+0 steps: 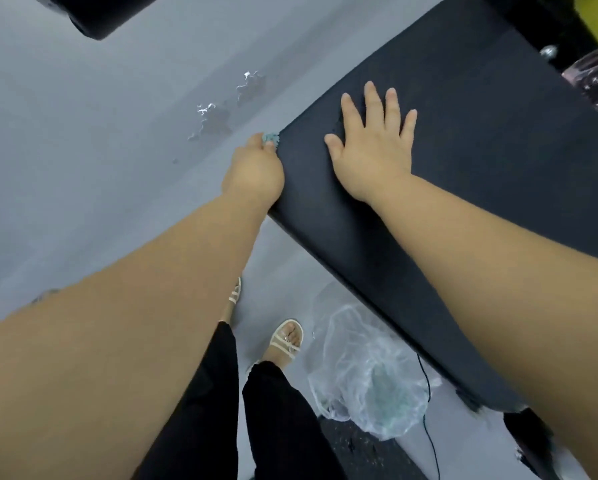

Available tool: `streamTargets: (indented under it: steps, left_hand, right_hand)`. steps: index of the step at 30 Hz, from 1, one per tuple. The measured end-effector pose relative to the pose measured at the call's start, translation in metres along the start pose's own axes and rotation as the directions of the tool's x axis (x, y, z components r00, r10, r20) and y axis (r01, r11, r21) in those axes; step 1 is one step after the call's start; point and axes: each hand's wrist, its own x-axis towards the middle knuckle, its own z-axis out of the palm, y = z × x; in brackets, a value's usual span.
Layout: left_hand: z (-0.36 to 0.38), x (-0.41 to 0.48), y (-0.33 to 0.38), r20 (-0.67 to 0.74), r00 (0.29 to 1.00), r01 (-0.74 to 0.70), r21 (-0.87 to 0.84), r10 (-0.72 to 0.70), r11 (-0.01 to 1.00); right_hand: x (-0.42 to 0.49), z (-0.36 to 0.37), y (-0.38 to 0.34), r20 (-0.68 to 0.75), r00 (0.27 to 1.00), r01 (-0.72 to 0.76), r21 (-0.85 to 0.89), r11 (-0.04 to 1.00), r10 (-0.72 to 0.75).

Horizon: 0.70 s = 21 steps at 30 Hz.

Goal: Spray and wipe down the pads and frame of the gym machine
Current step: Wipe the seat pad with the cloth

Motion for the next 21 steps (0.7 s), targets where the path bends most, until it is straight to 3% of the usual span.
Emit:
streamTargets:
  steps: [3,5,8,13,21]
  left_hand:
    - [0.022,-0.037,-0.022,-0.158,0.987,-0.013,-0.205,-0.02,0.979]
    - [0.036,-0.071,-0.03,-0.183,0.982,-0.025,-0.34,-0.04,0.94]
    - [0.041,-0.082,-0.031,-0.186,0.982,-0.037,-0.401,-0.042,0.915]
    - [0.027,-0.031,-0.027,-0.155,0.972,0.064,-0.552,-0.178,0.831]
    - [0.069,-0.116,-0.032,0.035,0.959,0.223,-0.705,-0.281,0.673]
  right_hand:
    - [-0.037,0.012,-0.005,-0.097,0.99,0.107,0.019,0.994,-0.105]
    - [-0.047,0.018,-0.004,-0.141,0.983,0.12,0.029,0.992,-0.115]
    - [-0.045,0.019,0.0,-0.144,0.983,0.124,0.061,0.99,-0.114]
    - [-0.045,0.025,-0.001,-0.179,0.977,0.131,0.066,0.989,-0.117]
    - [-0.045,0.025,-0.001,-0.196,0.975,0.117,0.052,0.992,-0.104]
